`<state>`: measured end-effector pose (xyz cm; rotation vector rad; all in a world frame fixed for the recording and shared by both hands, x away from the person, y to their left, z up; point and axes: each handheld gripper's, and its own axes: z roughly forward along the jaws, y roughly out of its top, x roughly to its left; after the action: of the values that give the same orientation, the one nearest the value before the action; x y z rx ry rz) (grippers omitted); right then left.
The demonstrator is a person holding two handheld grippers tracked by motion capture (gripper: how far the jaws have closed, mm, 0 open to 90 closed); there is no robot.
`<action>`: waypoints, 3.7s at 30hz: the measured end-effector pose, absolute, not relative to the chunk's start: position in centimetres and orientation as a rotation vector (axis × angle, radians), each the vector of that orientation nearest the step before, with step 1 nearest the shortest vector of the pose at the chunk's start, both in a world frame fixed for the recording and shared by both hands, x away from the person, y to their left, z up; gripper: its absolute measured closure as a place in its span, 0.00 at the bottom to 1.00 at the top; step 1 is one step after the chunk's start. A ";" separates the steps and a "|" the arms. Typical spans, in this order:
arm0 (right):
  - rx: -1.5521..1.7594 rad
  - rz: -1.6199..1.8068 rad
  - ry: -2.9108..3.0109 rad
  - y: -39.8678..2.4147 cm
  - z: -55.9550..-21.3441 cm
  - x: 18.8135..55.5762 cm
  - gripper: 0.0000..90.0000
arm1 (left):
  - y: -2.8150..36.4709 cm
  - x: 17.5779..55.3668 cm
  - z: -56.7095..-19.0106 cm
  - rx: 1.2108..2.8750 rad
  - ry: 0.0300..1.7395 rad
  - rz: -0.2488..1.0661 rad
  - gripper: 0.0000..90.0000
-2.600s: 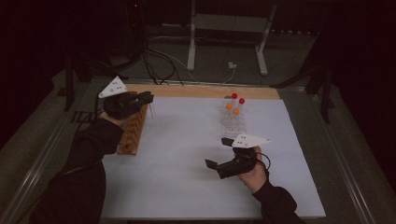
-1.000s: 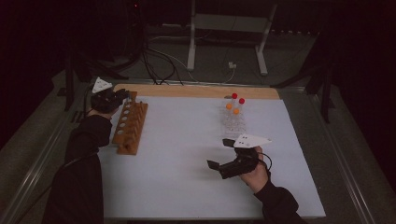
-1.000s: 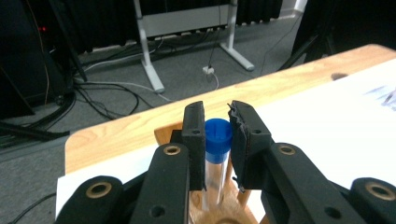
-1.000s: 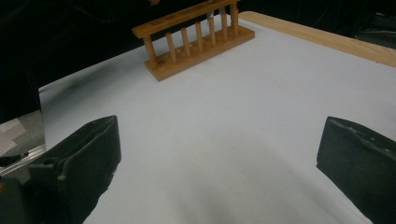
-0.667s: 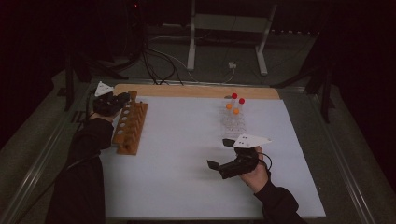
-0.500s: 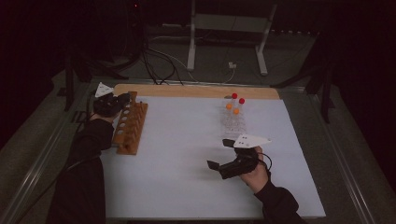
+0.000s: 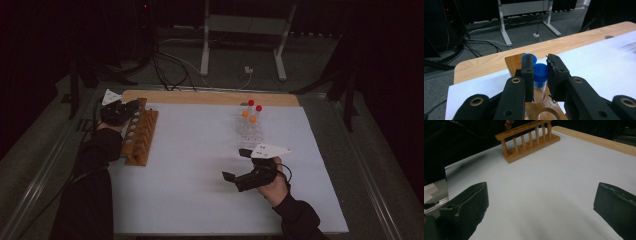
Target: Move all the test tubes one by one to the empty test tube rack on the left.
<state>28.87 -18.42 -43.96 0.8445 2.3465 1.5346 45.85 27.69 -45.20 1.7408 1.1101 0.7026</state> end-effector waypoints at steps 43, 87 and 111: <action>1.030 1.390 2.126 -24.1 -41.4 34.6 0.06 | 19.7 32.2 -43.6 1.817 0.700 0.286 0.02; 1.201 1.105 2.152 -23.8 -45.6 42.8 0.83 | 17.8 30.6 -45.4 1.890 0.648 0.247 0.02; 1.041 1.241 2.148 -23.9 -38.9 37.9 0.83 | 16.7 30.8 -44.3 1.908 0.614 0.197 0.02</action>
<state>37.87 -23.94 -38.94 1.0411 2.1482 1.2409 30.81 16.74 -44.27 1.9076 0.6142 0.1973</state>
